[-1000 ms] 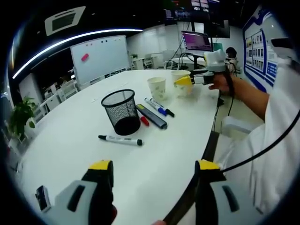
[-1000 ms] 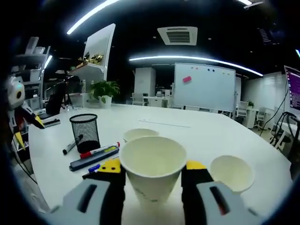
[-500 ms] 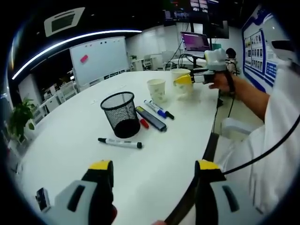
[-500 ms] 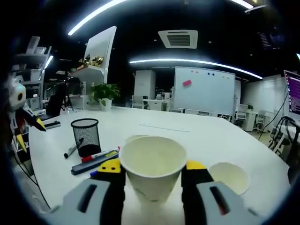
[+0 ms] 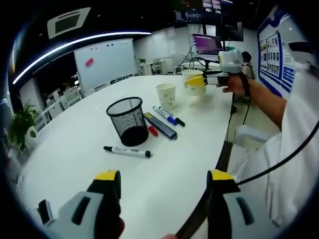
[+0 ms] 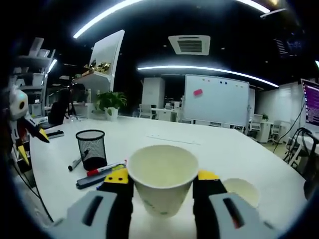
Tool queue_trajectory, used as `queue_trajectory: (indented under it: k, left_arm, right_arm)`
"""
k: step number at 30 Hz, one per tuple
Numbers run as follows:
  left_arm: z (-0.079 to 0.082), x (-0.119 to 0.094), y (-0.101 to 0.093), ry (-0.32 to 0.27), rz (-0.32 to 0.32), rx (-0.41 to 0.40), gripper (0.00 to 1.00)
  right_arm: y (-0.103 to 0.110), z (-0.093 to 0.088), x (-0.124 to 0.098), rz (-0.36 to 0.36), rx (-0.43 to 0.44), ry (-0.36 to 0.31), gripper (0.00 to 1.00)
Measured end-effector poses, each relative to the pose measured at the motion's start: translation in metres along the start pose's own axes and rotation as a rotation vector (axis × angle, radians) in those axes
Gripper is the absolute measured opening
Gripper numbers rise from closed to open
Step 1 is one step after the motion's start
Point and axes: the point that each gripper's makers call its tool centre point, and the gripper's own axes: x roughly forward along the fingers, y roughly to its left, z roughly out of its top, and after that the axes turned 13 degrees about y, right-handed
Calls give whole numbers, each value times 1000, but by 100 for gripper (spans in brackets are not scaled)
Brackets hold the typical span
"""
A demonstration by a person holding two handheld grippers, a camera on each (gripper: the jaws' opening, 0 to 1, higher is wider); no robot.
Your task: Place the scattered laser pointers and whiteboard markers into the pen holder and stack the scattered paper cups together
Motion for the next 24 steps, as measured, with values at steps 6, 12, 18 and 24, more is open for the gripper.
queue_trajectory:
  k: [6,12,18,24]
  left_arm:
    - [0,1,0,1,0,2,70]
    - [1,2,1,1,-2,2,70]
    - [3,1,0,-4,-10,4,70]
    - [2,1,2,-1,-6,3,70]
  right_arm:
    - [2,12,-6,-12,-37,-25,48]
    - [2,20,-11,-14,-43,-40,48]
    - [-3,24,-12,-35,-41,-56,48]
    - [-10,26,-10,-62,-26,-66,48]
